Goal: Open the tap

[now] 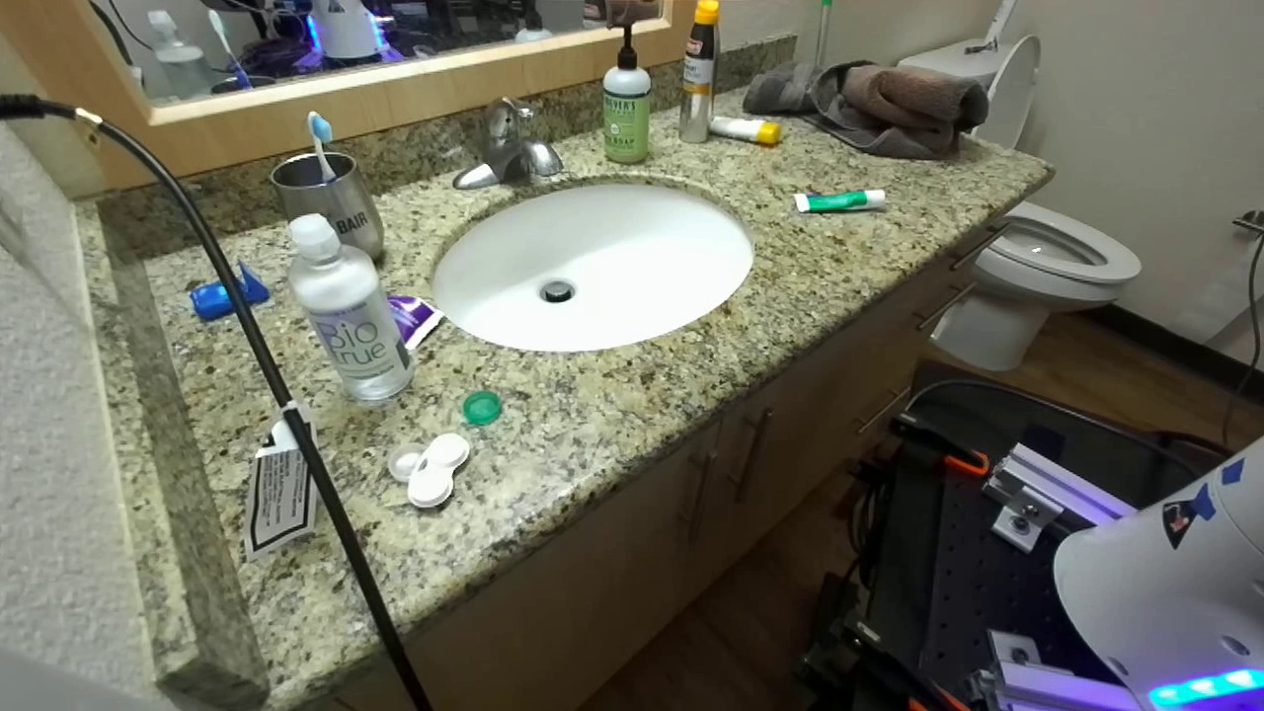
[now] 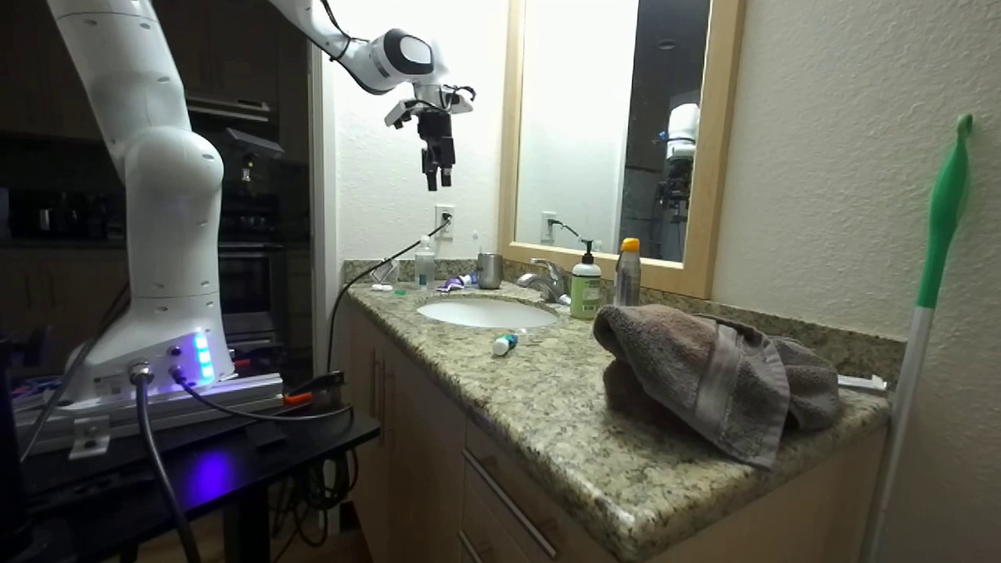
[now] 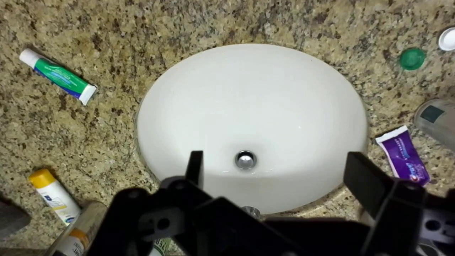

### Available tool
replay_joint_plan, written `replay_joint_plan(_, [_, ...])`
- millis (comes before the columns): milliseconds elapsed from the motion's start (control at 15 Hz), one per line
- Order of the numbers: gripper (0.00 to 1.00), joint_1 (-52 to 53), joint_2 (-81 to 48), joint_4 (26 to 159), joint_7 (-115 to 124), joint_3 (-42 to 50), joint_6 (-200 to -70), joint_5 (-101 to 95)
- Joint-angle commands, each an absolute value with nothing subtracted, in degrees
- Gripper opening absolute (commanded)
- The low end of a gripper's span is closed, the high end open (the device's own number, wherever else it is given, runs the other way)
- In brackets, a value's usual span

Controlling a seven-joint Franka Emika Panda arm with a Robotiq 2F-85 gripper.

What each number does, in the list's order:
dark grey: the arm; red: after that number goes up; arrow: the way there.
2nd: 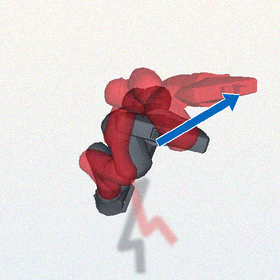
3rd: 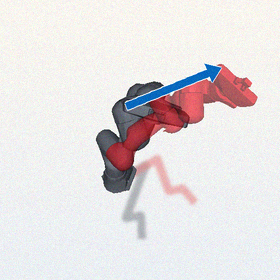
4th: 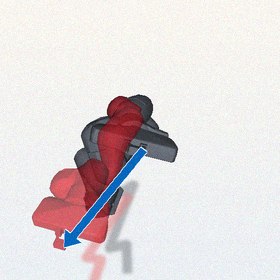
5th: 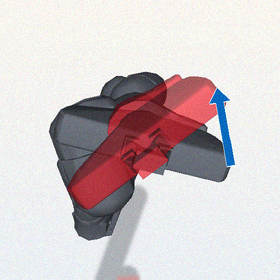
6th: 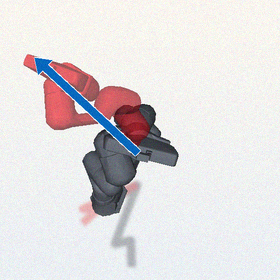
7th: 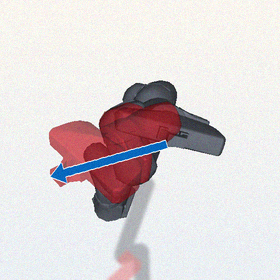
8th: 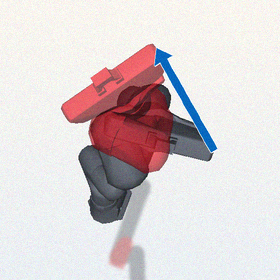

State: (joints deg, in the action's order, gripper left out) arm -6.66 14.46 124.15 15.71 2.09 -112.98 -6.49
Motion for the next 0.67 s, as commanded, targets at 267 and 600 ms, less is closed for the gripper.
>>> replay_joint_plan(267, [1.0, -6.08, -6.6, 100.47, 23.81, 3.92, -110.06, -5.84])
replay_joint_plan(600, [1.0, -5.3, -5.8, 101.41, 23.06, 3.99, -109.62, -5.37])
